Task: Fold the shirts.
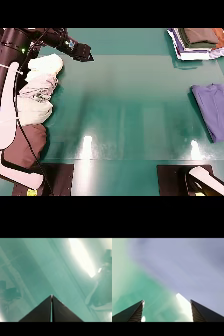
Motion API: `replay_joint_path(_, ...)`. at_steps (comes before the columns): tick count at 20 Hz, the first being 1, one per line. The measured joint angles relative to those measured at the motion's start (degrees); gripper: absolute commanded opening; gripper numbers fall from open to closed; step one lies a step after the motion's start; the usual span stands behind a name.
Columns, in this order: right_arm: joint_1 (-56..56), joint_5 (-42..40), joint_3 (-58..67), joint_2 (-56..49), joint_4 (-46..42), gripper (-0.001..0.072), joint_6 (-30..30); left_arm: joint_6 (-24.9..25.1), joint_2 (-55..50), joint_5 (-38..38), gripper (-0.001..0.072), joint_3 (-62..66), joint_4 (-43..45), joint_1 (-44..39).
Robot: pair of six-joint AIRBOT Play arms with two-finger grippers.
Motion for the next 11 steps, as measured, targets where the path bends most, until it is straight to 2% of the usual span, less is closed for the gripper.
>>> replay_joint_path(1, 4.33, 0.24, 0.02, 0.24, 0.96, 0.0554, 0.04, 0.02, 0.00, 0.04, 0.0026, 0.00, 0.00, 0.00)
replay_joint_path(2, 9.22, 0.24, 0.11, 0.42, 1.86, 0.0426, 0.04, 0.04, 0.00, 0.09, 0.0026, 0.00, 0.00, 0.00)
replay_joint_path(4, 18.62, 0.13, 0.15, 0.66, 2.89, 0.0031, 0.07, 0.09, 0.00, 0.20, 0.0026, 0.00, -0.02, 0.00)
replay_joint_path(8, 34.03, -1.14, 0.20, 0.83, 3.78, 0.0014, -0.70, 0.09, 0.00, 0.22, 0.0027, 0.00, -0.02, 0.00)
replay_joint_path(11, 40.52, -1.70, 0.20, 0.92, 4.00, 0.0014, -1.22, 0.09, 0.00, 0.24, 0.0026, 0.00, -0.02, 0.00)
